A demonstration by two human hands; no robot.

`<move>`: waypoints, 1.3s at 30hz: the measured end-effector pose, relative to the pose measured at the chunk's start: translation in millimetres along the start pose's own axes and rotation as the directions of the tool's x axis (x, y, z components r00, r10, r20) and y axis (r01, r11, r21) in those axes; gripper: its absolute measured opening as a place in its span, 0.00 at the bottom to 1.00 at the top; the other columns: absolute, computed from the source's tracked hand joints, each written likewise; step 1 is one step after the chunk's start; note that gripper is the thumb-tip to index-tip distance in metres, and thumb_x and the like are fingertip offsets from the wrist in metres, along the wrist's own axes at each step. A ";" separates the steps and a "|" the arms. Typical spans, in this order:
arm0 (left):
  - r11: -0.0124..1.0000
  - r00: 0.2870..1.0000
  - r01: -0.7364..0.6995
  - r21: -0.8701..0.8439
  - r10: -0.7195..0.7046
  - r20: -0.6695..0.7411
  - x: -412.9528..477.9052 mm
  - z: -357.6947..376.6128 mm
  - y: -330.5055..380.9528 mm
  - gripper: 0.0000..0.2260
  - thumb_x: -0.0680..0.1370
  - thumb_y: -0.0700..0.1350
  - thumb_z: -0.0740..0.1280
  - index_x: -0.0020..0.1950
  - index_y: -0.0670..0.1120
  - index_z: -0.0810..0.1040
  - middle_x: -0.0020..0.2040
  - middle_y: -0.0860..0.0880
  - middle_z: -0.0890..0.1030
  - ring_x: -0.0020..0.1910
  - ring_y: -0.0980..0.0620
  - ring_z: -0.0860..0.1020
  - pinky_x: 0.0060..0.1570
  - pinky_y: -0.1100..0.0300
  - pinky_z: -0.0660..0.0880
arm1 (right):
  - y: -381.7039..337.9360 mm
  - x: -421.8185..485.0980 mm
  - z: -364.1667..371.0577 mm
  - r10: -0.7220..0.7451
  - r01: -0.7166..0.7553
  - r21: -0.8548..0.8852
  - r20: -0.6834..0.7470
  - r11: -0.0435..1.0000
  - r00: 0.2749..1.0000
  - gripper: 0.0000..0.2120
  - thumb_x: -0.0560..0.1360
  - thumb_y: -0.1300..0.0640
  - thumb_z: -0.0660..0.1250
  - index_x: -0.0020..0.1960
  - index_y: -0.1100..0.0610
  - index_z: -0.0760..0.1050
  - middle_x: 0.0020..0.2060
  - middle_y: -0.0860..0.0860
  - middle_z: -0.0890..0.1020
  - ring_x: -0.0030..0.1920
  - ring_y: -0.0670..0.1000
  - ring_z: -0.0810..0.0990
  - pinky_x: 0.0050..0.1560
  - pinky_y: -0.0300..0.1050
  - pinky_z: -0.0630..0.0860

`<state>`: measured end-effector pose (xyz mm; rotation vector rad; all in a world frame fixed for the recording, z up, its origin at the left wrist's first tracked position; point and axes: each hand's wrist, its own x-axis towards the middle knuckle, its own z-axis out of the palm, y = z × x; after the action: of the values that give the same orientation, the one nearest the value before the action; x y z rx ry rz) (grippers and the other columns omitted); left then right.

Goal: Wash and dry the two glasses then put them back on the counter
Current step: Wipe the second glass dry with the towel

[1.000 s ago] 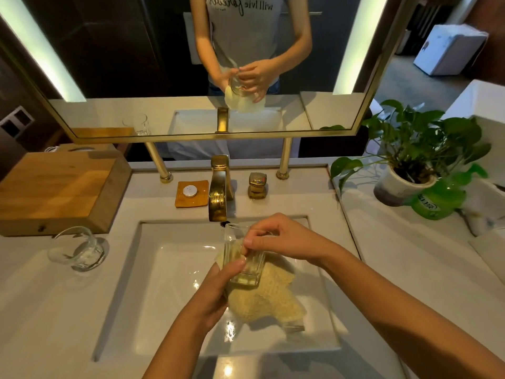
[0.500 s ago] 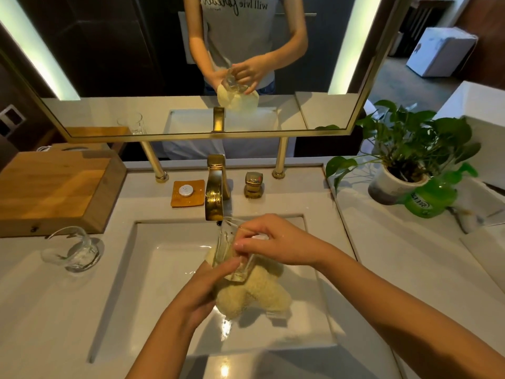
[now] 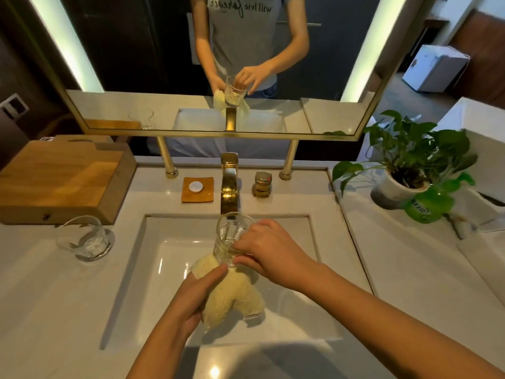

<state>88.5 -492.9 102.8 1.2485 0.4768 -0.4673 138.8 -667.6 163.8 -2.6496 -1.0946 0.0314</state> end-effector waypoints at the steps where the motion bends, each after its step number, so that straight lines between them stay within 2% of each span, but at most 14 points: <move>1: 1.000 1.000 -0.003 0.017 0.004 -0.012 -2.0 -5.9 -0.2 0.16 0.74 0.46 0.71 0.60 0.47 0.77 0.53 0.40 0.83 0.51 0.41 0.82 0.43 0.50 0.80 | -5.1 2.9 2.2 0.001 -0.002 0.037 0.007 0.999 1.000 0.11 0.79 0.47 0.62 0.49 0.52 0.80 0.44 0.51 0.82 0.48 0.53 0.77 0.48 0.49 0.69; 3: 0.999 0.999 -0.018 0.036 0.019 -0.028 -5.5 -20.0 -1.1 0.14 0.74 0.46 0.71 0.59 0.46 0.78 0.52 0.40 0.83 0.50 0.42 0.82 0.46 0.49 0.80 | -14.9 10.8 6.8 0.005 -0.009 0.097 0.035 0.995 0.999 0.12 0.79 0.47 0.62 0.51 0.54 0.79 0.45 0.52 0.82 0.49 0.54 0.76 0.42 0.47 0.70; 7: 1.000 0.997 -0.009 0.010 0.010 -0.082 -12.9 -52.8 -10.9 0.14 0.73 0.46 0.72 0.57 0.45 0.79 0.51 0.40 0.84 0.50 0.41 0.82 0.50 0.47 0.80 | -37.4 32.6 24.0 -0.038 0.027 0.100 0.103 0.995 0.994 0.12 0.79 0.46 0.61 0.51 0.52 0.79 0.45 0.50 0.82 0.50 0.51 0.76 0.41 0.46 0.72; 11: 0.992 0.982 0.028 -0.122 -0.050 -0.181 -22.6 -92.0 -27.4 0.16 0.73 0.45 0.72 0.59 0.43 0.79 0.53 0.38 0.83 0.53 0.39 0.81 0.57 0.41 0.76 | -70.9 61.4 41.7 -0.131 0.117 0.104 0.131 0.988 0.983 0.11 0.78 0.48 0.63 0.49 0.53 0.80 0.44 0.52 0.82 0.49 0.53 0.77 0.39 0.44 0.70; 14: 0.985 0.970 0.030 -0.169 -0.069 -0.232 -30.2 -134.3 -36.0 0.15 0.75 0.44 0.70 0.60 0.44 0.79 0.53 0.39 0.83 0.54 0.39 0.81 0.60 0.41 0.75 | -110.5 96.2 58.8 -0.229 0.221 0.061 0.188 0.973 0.955 0.09 0.78 0.51 0.64 0.46 0.53 0.80 0.42 0.52 0.83 0.48 0.54 0.77 0.39 0.50 0.77; 16: 0.976 0.970 0.044 -0.214 -0.093 -0.224 -32.2 -145.3 -39.0 0.13 0.76 0.41 0.68 0.61 0.44 0.77 0.54 0.38 0.82 0.55 0.39 0.80 0.56 0.44 0.76 | -121.7 111.4 69.2 -0.279 0.281 0.020 0.191 0.960 0.941 0.08 0.76 0.54 0.64 0.43 0.54 0.80 0.39 0.51 0.82 0.46 0.54 0.77 0.37 0.50 0.77; 18: 0.975 0.967 0.059 -0.213 -0.109 -0.230 -32.6 -149.0 -39.5 0.15 0.76 0.40 0.68 0.63 0.43 0.75 0.56 0.38 0.81 0.55 0.39 0.79 0.53 0.46 0.77 | -126.2 124.0 77.7 -0.304 0.307 0.009 0.166 0.952 0.938 0.07 0.75 0.56 0.65 0.41 0.54 0.80 0.37 0.52 0.81 0.43 0.54 0.77 0.34 0.49 0.76; 22: 0.974 0.959 0.072 -0.213 -0.126 -0.254 -36.8 -178.5 -39.6 0.20 0.74 0.41 0.71 0.66 0.44 0.73 0.58 0.39 0.80 0.58 0.39 0.78 0.60 0.40 0.74 | -158.8 166.0 102.8 -0.362 0.367 0.003 0.170 0.930 0.917 0.06 0.74 0.57 0.66 0.40 0.55 0.80 0.35 0.53 0.81 0.42 0.56 0.77 0.32 0.48 0.74; 26: 0.970 0.966 0.061 -0.235 -0.117 -0.231 -41.0 -191.3 -37.5 0.19 0.76 0.39 0.69 0.66 0.45 0.72 0.59 0.41 0.80 0.59 0.41 0.78 0.62 0.42 0.73 | -181.3 194.5 121.8 -0.410 0.418 -0.014 0.174 0.908 0.895 0.06 0.73 0.59 0.67 0.38 0.56 0.80 0.34 0.54 0.80 0.40 0.57 0.76 0.31 0.44 0.68; 30: 0.969 0.975 0.044 -0.242 -0.095 -0.203 -43.7 -197.8 -36.4 0.17 0.76 0.39 0.68 0.65 0.44 0.72 0.59 0.41 0.80 0.60 0.43 0.77 0.62 0.47 0.73 | -189.4 209.9 134.0 -0.438 0.449 -0.026 0.172 0.893 0.882 0.05 0.73 0.59 0.67 0.41 0.56 0.81 0.35 0.54 0.80 0.42 0.57 0.76 0.33 0.44 0.67; 32: 0.974 0.976 0.048 -0.222 -0.093 -0.199 -47.0 -200.5 -36.0 0.22 0.74 0.43 0.71 0.67 0.46 0.71 0.60 0.43 0.79 0.60 0.44 0.77 0.64 0.46 0.72 | -189.6 213.3 139.4 -0.448 0.460 -0.032 0.179 0.887 0.876 0.05 0.72 0.60 0.67 0.41 0.56 0.81 0.35 0.54 0.80 0.41 0.57 0.76 0.34 0.45 0.68; 36: 0.978 0.980 0.057 -0.200 -0.093 -0.177 -43.2 -207.4 -43.6 0.41 0.58 0.57 0.77 0.69 0.50 0.69 0.62 0.46 0.79 0.61 0.46 0.77 0.65 0.44 0.71 | -186.5 212.6 147.6 -0.458 0.471 -0.037 0.175 0.881 0.871 0.03 0.71 0.60 0.69 0.39 0.56 0.81 0.33 0.54 0.80 0.40 0.56 0.76 0.32 0.43 0.67; 39: 0.979 0.985 0.067 -0.191 -0.096 -0.144 -43.1 -205.2 -41.1 0.42 0.58 0.57 0.75 0.70 0.50 0.68 0.63 0.46 0.78 0.62 0.46 0.76 0.66 0.45 0.70 | -186.6 213.0 151.4 -0.441 0.454 -0.031 0.189 0.890 0.877 0.04 0.72 0.60 0.69 0.42 0.57 0.82 0.35 0.54 0.81 0.41 0.57 0.77 0.34 0.44 0.71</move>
<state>12.0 -301.9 45.3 1.0911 0.6885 -0.3882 143.4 -356.5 84.2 -2.4196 -1.7790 0.1388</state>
